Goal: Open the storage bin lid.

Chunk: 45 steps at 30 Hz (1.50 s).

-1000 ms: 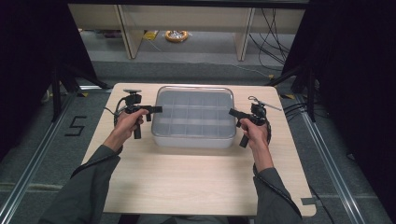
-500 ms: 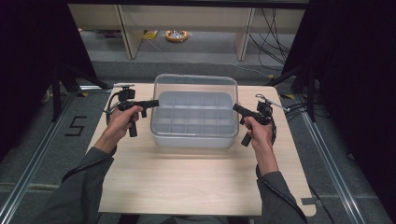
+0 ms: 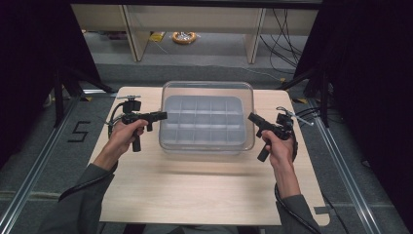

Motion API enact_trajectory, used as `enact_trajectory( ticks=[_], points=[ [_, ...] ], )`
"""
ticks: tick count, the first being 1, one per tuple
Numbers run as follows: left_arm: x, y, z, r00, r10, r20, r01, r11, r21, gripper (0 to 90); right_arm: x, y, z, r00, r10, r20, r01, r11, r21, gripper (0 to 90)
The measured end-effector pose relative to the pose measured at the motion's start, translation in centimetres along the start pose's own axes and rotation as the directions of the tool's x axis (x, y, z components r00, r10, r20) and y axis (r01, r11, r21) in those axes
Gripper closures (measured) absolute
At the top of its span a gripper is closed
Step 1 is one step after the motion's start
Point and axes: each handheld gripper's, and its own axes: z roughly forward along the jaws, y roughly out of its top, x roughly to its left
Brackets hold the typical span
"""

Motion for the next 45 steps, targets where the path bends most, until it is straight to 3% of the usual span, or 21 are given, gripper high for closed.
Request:
enact_trajectory(
  ticks=[1,3,4,10,13,17,23,26,27,33,34,35,38,41,43,45],
  points=[
    [-0.1,-0.3,-0.3,0.9999,0.009,-0.004,-0.009,0.9999,-0.004,61.4,0.2,-0.2,-0.4,0.9995,-0.03,-0.007,0.03,0.9995,-0.008,66.0],
    [-0.2,-0.4,-0.4,0.9998,0.019,-0.007,-0.019,0.9998,-0.007,61.5,0.4,-0.3,-0.6,0.9998,-0.014,-0.014,0.014,0.9999,-0.007,66.1],
    [-0.2,-0.5,-0.6,0.9997,0.024,-0.006,-0.024,0.9997,-0.007,61.6,0.4,-0.4,-0.7,0.9985,-0.054,-0.004,0.054,0.9985,-0.008,66.1],
    [-0.7,-1.1,-1.6,0.999,0.043,-0.009,-0.043,0.9989,-0.018,61.5,0.9,-1.0,-1.6,0.9986,-0.047,-0.023,0.047,0.9988,-0.015,66.1],
    [-1.0,-1.6,-2.5,0.9978,0.065,0.007,-0.065,0.9978,-0.013,61.6,1.2,-1.4,-2.3,0.9965,-0.08,-0.026,0.079,0.9967,-0.017,66.2],
    [-1.3,-2.5,-3.6,0.9968,0.076,0.027,-0.075,0.997,-0.017,62.2,1.4,-2.2,-3.1,0.9959,-0.075,-0.05,0.074,0.9971,-0.015,66.3],
    [-1.7,-4.0,-4.7,0.9964,0.077,0.035,-0.077,0.9969,-0.016,62.6,1.5,-3.6,-4.0,0.9961,-0.081,-0.035,0.081,0.9967,0.003,66.6],
    [-1.8,-4.5,-4.9,0.9967,0.074,0.035,-0.073,0.9972,-0.016,62.7,1.5,-3.9,-4.1,0.9957,-0.086,-0.034,0.086,0.9963,0.0,66.6],
    [-1.9,-4.6,-5.0,0.9973,0.067,0.032,-0.066,0.9977,-0.013,62.8,1.5,-4.1,-4.3,0.9948,-0.101,-0.013,0.101,0.9949,0.009,66.6],
    [-1.9,-5.7,-5.4,0.9969,0.068,0.039,-0.068,0.9977,0.0,62.8,1.5,-4.8,-4.8,0.9956,-0.09,-0.027,0.09,0.9958,0.016,66.6],
    [-1.9,-6.0,-5.5,0.9968,0.069,0.04,-0.069,0.9976,0.007,62.9,1.7,-5.0,-4.9,0.9982,-0.056,-0.023,0.056,0.998,0.027,66.6],
    [-1.8,-6.7,-5.5,0.9969,0.071,0.033,-0.072,0.9973,0.014,62.7,1.4,-5.4,-5.0,0.9961,-0.087,-0.015,0.087,0.9959,0.024,66.2],
    [-1.7,-7.4,-5.5,0.997,0.066,0.041,-0.067,0.9973,0.029,62.7,1.2,-5.8,-5.1,0.9959,-0.088,-0.018,0.089,0.9955,0.033,66.1],
    [-1.5,-8.3,-5.5,0.998,0.039,0.049,-0.042,0.998,0.047,62.5,1.1,-6.6,-5.5,0.9965,-0.083,-0.01,0.084,0.9954,0.046,65.7],
    [-1.2,-9.1,-5.5,0.9968,0.004,0.08,-0.009,0.9981,0.061,62.9,1.1,-6.9,-5.7,0.9953,-0.096,-0.004,0.096,0.9939,0.053,65.6],
    [-1.2,-9.3,-5.6,0.9976,0.0,0.07,-0.005,0.9977,0.067,62.9,1.0,-7.0,-5.8,0.9962,-0.085,-0.018,0.086,0.995,0.052,65.6]
  ],
)
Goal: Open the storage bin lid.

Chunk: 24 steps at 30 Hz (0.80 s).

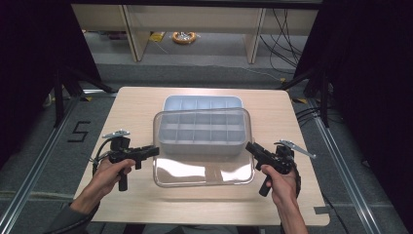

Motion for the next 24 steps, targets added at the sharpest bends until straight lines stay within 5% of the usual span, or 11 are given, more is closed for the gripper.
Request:
enact_trajectory(
  ticks=[18,22,24],
  points=[
    [-0.4,-3.3,-0.7,0.9997,0.024,0.002,-0.024,0.9987,0.045,62.8,0.0,-2.9,-1.8,1.0,-0.001,0.01,0.001,0.9991,0.043,65.7],
    [-0.7,-3.8,-1.0,0.9995,0.03,0.001,-0.03,0.9982,0.051,63.0,0.0,-3.6,-2.3,0.9987,0.05,0.004,-0.05,0.997,0.059,65.7],
    [-0.8,-4.2,-1.1,0.9993,0.038,0.0,-0.038,0.9979,0.053,62.8,-0.3,-4.0,-2.5,0.9998,0.016,0.01,-0.017,0.9983,0.055,65.7]
  ],
)
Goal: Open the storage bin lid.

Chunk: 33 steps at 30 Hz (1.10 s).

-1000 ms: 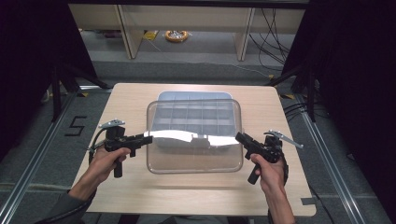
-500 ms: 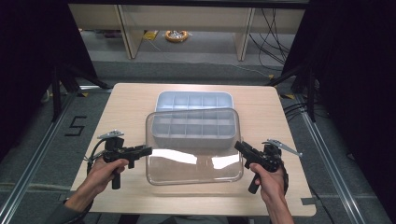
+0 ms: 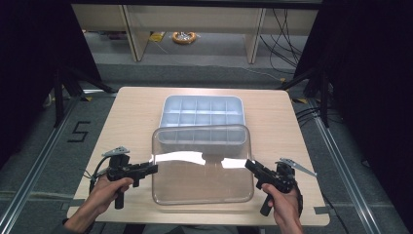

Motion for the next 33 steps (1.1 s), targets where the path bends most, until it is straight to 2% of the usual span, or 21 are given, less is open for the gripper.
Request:
enact_trajectory(
  ticks=[4,5,7,8,9,10,12,13,17,19,20,22,23,24,25,26,27,29,30,31,33],
  points=[
    [-0.3,-0.6,-0.2,1.0,0.005,0.002,-0.005,1.0,0.009,63.0,-0.1,-0.9,-0.6,0.9997,0.01,-0.02,-0.01,0.9999,0.006,65.6],
    [-0.3,-0.8,-0.2,0.9999,0.011,-0.002,-0.011,0.9999,0.004,62.8,-0.1,-1.1,-0.7,1.0,0.008,-0.001,-0.008,0.9999,0.012,65.6],
    [-0.5,-1.3,-0.4,0.9999,0.012,-0.004,-0.012,0.9999,0.01,62.9,-0.2,-1.8,-1.0,0.9997,0.019,-0.017,-0.019,0.9997,0.016,65.4],
    [-0.6,-1.5,-0.4,0.9999,0.011,-0.003,-0.011,0.9999,0.012,63.0,-0.1,-2.0,-1.2,0.9986,0.05,-0.013,-0.05,0.9985,0.023,65.4],
    [-0.6,-1.5,-0.4,0.9999,0.011,-0.003,-0.011,0.9999,0.012,63.0,-0.1,-2.0,-1.2,0.9986,0.05,-0.013,-0.05,0.9985,0.023,65.4],
    [-0.6,-1.7,-0.4,0.9999,0.012,-0.002,-0.012,0.9997,0.02,63.0,-0.3,-2.1,-1.2,0.9997,0.021,-0.009,-0.021,0.9996,0.018,65.4],
    [-0.6,-2.1,-0.5,1.0,0.007,0.003,-0.007,0.9997,0.023,63.0,-0.3,-2.5,-1.4,0.9998,0.02,0.009,-0.02,0.9995,0.024,65.5],
    [-0.7,-2.3,-0.5,0.9998,0.02,-0.002,-0.02,0.9992,0.034,63.0,-0.4,-2.7,-1.5,0.9998,0.022,-0.004,-0.022,0.9992,0.035,65.4],
    [-0.7,-2.8,-0.6,0.9997,0.022,-0.008,-0.022,0.9991,0.036,63.1,-0.6,-3.3,-1.6,0.9999,0.014,0.0,-0.014,0.9988,0.046,65.4],
    [-0.6,-3.0,-0.6,0.9997,0.023,-0.006,-0.022,0.9987,0.046,63.1,-0.3,-3.6,-1.6,0.9982,0.058,-0.013,-0.058,0.9963,0.064,65.4],
    [-0.5,-3.3,-0.5,0.9998,0.018,-0.009,-0.017,0.9985,0.053,63.1,-0.5,-3.7,-1.5,0.9995,0.025,0.017,-0.026,0.998,0.057,65.4],
    [-0.5,-3.4,-0.4,0.9998,0.019,-0.005,-0.018,0.9979,0.062,62.9,-0.5,-3.9,-1.5,0.9991,0.037,0.018,-0.038,0.9968,0.07,65.4],
    [-0.5,-3.4,-0.4,0.9998,0.019,-0.005,-0.018,0.9979,0.062,62.9,-0.6,-3.9,-1.4,0.9995,0.014,0.027,-0.017,0.9968,0.079,65.4],
    [-0.5,-3.6,-0.3,0.9998,0.019,-0.008,-0.019,0.9974,0.07,62.5,-0.4,-3.9,-1.4,0.998,0.058,0.026,-0.06,0.9944,0.086,65.3],
    [-0.5,-3.6,-0.3,0.9998,0.019,-0.008,-0.019,0.9974,0.07,62.2,-0.4,-3.9,-1.4,0.998,0.058,0.026,-0.06,0.9944,0.086,65.3],
    [-0.5,-3.7,-0.3,0.9999,0.014,-0.006,-0.014,0.9973,0.072,62.2,-0.1,-4.0,-1.4,0.9942,0.105,0.022,-0.107,0.9893,0.099,65.3],
    [-0.5,-3.8,-0.3,0.9998,0.02,-0.002,-0.019,0.9969,0.077,62.2,-0.7,-4.0,-1.4,0.9994,0.022,0.028,-0.024,0.9966,0.079,65.3],
    [-0.5,-3.8,-0.3,0.9998,0.019,-0.003,-0.019,0.9972,0.073,62.1,-0.8,-4.2,-1.5,0.9994,0.034,0.007,-0.035,0.9962,0.079,65.3],
    [-0.6,-3.8,-0.3,0.9997,0.023,-0.006,-0.023,0.9969,0.075,61.9,-0.6,-4.2,-1.6,0.9987,0.048,0.019,-0.05,0.9942,0.095,65.3],
    [-0.6,-3.9,-0.3,0.9996,0.026,-0.009,-0.025,0.9968,0.076,61.7,-0.9,-4.4,-1.5,0.9999,0.01,0.009,-0.011,0.9963,0.085,65.2],
    [-0.6,-4.0,-0.3,0.9995,0.029,-0.011,-0.028,0.9962,0.083,61.2,-1.0,-4.7,-1.4,0.9998,0.002,0.018,-0.003,0.9955,0.095,65.2]
  ],
)
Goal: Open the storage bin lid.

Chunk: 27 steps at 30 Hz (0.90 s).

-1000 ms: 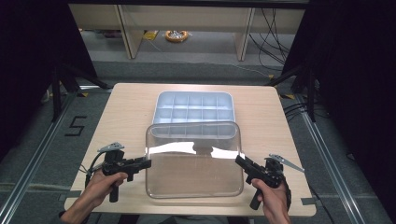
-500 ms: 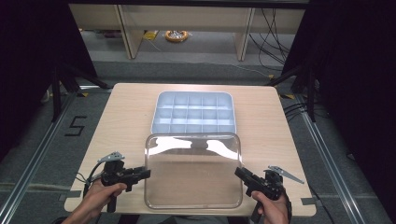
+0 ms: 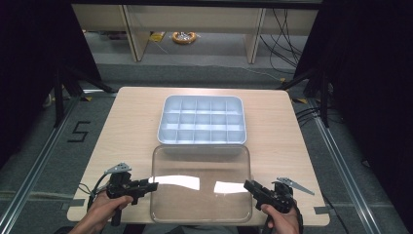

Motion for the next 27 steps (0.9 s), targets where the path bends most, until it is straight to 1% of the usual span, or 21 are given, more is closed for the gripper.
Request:
enact_trajectory(
  ticks=[1,2,3,6,7,8,9,12,14,18,19,20,21,22,23,25,26,27],
  points=[
    [0.0,-0.1,0.0,1.0,0.005,-0.001,-0.005,1.0,0.005,61.2,-0.1,-0.1,0.0,1.0,-0.001,0.001,0.001,1.0,0.005,65.2],
    [0.1,-0.2,0.1,1.0,0.004,0.0,-0.004,1.0,0.007,61.0,0.0,-0.2,0.1,0.9998,0.008,0.016,-0.009,0.9999,0.014,65.1],
    [0.1,-0.3,0.1,1.0,0.006,-0.002,-0.006,0.9999,0.013,60.9,-0.3,-0.3,0.1,0.9999,-0.012,0.007,0.012,0.9999,0.009,65.1],
    [0.0,-0.3,0.2,1.0,0.002,-0.006,-0.002,0.9999,0.016,60.3,-0.2,-0.4,0.3,0.9998,0.002,0.019,-0.002,0.9997,0.023,65.2],
    [0.0,-0.3,0.2,0.9998,0.015,-0.012,-0.015,0.9996,0.023,60.2,-0.1,-0.4,0.2,0.999,0.039,0.02,-0.039,0.9987,0.033,65.2],
    [0.0,-0.3,0.3,0.9996,0.021,-0.017,-0.021,0.9995,0.024,60.2,-0.1,-0.4,0.2,0.999,0.039,0.02,-0.039,0.9987,0.033,65.2],
    [0.0,-0.4,0.4,0.9997,0.018,-0.019,-0.018,0.9995,0.027,60.2,-0.5,-0.4,0.2,0.9997,0.008,0.023,-0.009,0.9991,0.041,65.2],
    [0.1,-0.4,0.5,0.9995,0.018,-0.025,-0.017,0.9993,0.033,59.7,-0.7,-0.6,0.6,0.9995,0.015,0.028,-0.017,0.9988,0.046,65.2],
    [0.2,-0.5,0.5,0.9992,0.024,-0.033,-0.022,0.999,0.04,59.5,-0.6,-0.7,0.6,0.9993,0.012,0.036,-0.015,0.9971,0.074,65.2],
    [0.1,-0.5,0.5,0.9989,0.03,-0.037,-0.029,0.9988,0.039,59.1,-0.6,-0.8,0.8,0.9991,0.002,0.043,-0.005,0.9976,0.069,64.9],
    [0.2,-0.5,0.5,0.9983,0.039,-0.043,-0.036,0.9982,0.048,59.0,-0.5,-0.9,0.9,0.9983,0.042,0.04,-0.044,0.9968,0.066,64.8],
    [0.2,-0.5,0.5,0.9983,0.039,-0.043,-0.036,0.9982,0.048,58.9,-0.5,-0.9,0.9,0.9983,0.042,0.04,-0.044,0.9968,0.066,64.8],
    [0.2,-0.6,0.6,0.9984,0.036,-0.043,-0.034,0.9982,0.049,58.9,-0.7,-0.9,1.0,0.9991,0.004,0.043,-0.008,0.9974,0.072,64.6],
    [0.2,-0.6,0.6,0.9983,0.036,-0.046,-0.034,0.9981,0.052,58.8,-0.9,-0.9,1.1,0.9991,-0.002,0.043,-0.001,0.9967,0.082,64.2],
    [0.3,-0.6,0.7,0.9985,0.032,-0.045,-0.03,0.998,0.056,58.7,-0.9,-1.0,1.2,0.9987,0.01,0.05,-0.015,0.9962,0.086,63.9],
    [0.3,-0.6,0.8,0.9984,0.03,-0.048,-0.027,0.998,0.057,58.6,-0.9,-1.0,1.2,0.9987,0.008,0.051,-0.013,0.9957,0.092,63.7],
    [0.3,-0.7,0.8,0.9982,0.032,-0.051,-0.029,0.9978,0.059,58.6,-1.1,-1.0,1.3,0.9981,-0.011,0.061,0.006,0.9959,0.09,63.6],
    [0.4,-0.7,0.9,0.9981,0.033,-0.053,-0.029,0.9977,0.061,58.6,-1.1,-1.0,1.4,0.9984,-0.007,0.056,0.002,0.9958,0.091,63.3]
  ],
)
